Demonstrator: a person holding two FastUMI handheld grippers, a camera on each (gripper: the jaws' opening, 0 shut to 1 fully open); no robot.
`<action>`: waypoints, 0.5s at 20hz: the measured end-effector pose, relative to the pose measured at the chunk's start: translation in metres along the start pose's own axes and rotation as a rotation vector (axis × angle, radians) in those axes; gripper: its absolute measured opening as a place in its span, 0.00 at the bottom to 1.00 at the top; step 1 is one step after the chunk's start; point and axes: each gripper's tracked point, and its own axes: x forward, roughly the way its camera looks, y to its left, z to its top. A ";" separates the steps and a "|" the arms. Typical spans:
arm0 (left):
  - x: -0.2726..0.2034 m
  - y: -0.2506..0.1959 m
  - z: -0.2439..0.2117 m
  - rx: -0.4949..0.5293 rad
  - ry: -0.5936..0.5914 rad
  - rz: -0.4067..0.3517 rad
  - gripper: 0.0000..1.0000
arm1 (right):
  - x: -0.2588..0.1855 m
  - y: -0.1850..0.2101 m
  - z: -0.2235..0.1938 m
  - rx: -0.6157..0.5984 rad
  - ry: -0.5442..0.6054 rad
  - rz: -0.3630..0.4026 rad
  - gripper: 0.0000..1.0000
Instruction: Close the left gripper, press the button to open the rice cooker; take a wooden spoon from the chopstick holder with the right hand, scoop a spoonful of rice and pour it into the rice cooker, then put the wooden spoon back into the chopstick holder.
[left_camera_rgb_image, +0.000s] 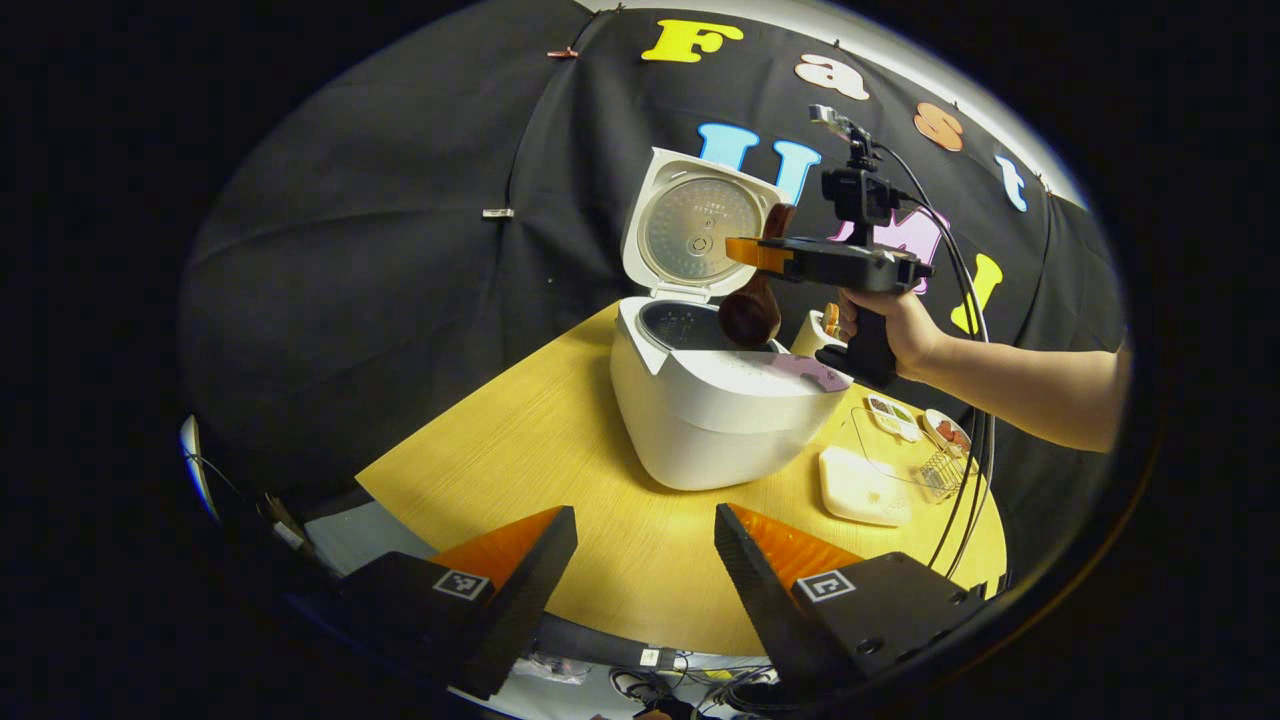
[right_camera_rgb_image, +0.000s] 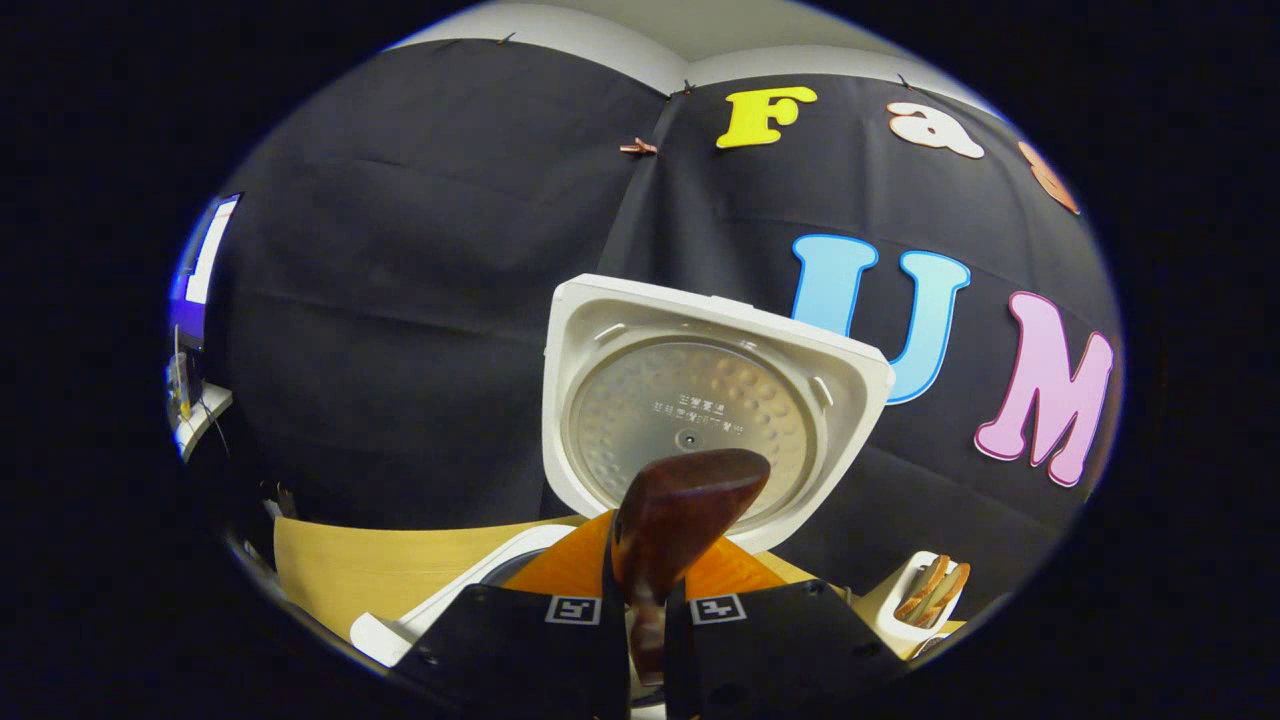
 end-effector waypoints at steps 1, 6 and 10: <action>-0.002 -0.002 0.001 0.000 -0.004 0.003 0.98 | -0.001 -0.001 0.003 0.016 -0.002 -0.004 0.17; -0.007 -0.007 0.006 0.014 -0.033 0.018 0.97 | -0.021 -0.032 0.028 0.172 -0.038 -0.067 0.17; -0.007 -0.027 0.014 0.021 -0.052 0.003 0.96 | -0.063 -0.070 0.046 0.289 -0.066 -0.108 0.17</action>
